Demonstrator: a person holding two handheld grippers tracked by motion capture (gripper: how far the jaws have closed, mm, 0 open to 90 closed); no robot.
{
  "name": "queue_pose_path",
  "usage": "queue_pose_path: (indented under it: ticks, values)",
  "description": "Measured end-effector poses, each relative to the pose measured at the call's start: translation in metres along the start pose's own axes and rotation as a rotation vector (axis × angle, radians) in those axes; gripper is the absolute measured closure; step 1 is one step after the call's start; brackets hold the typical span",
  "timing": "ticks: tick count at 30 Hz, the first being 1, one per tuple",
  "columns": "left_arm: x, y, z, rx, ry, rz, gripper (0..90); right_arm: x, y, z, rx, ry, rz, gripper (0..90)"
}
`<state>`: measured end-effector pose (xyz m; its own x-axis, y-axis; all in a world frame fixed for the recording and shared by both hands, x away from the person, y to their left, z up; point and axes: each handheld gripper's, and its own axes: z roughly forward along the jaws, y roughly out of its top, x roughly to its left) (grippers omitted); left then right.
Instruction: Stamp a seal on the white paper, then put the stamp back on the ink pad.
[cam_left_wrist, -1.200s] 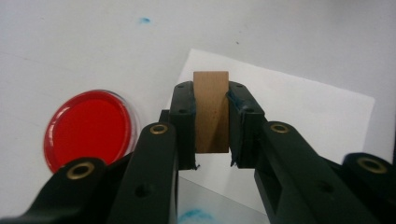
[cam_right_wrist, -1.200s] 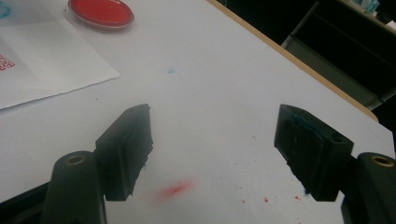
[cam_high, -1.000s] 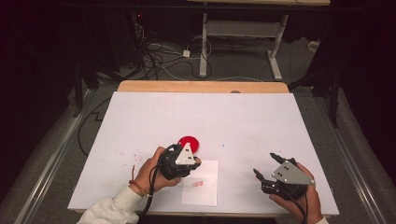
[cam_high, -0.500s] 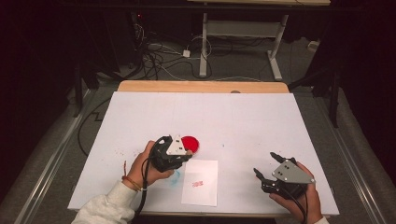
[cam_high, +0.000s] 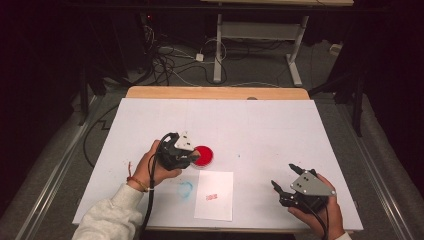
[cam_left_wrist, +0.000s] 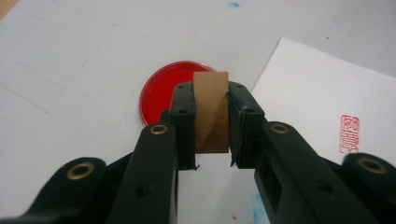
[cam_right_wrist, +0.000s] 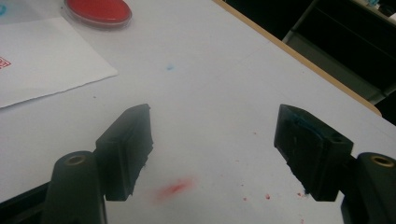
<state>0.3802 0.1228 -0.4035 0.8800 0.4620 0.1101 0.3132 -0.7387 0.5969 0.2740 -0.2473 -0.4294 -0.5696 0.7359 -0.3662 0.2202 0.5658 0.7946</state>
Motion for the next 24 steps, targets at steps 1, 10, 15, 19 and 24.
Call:
queue_pose_path:
  ticks: [1, 10, 15, 19, 24]
  values:
    - [0.001, 0.002, 0.001, 0.002, 0.01, -0.002, 73.1, 0.0, 0.0, 0.0, 0.002, 0.003, -0.001, 28.0]
    - [0.016, 0.017, 0.021, 0.066, -0.045, -0.008, 72.9, 0.001, 0.0, 0.002, 0.007, 0.009, -0.001, 28.2]
    - [0.02, 0.02, 0.036, 0.123, -0.058, -0.011, 72.8, 0.003, 0.0, 0.002, 0.008, 0.012, -0.008, 28.3]
    - [0.023, 0.021, 0.045, 0.156, -0.072, -0.02, 72.5, 0.003, -0.002, 0.002, 0.014, 0.018, -0.015, 28.5]
    - [0.022, 0.023, 0.052, 0.18, -0.07, -0.023, 71.4, 0.002, -0.002, 0.0, 0.013, 0.01, -0.012, 28.8]
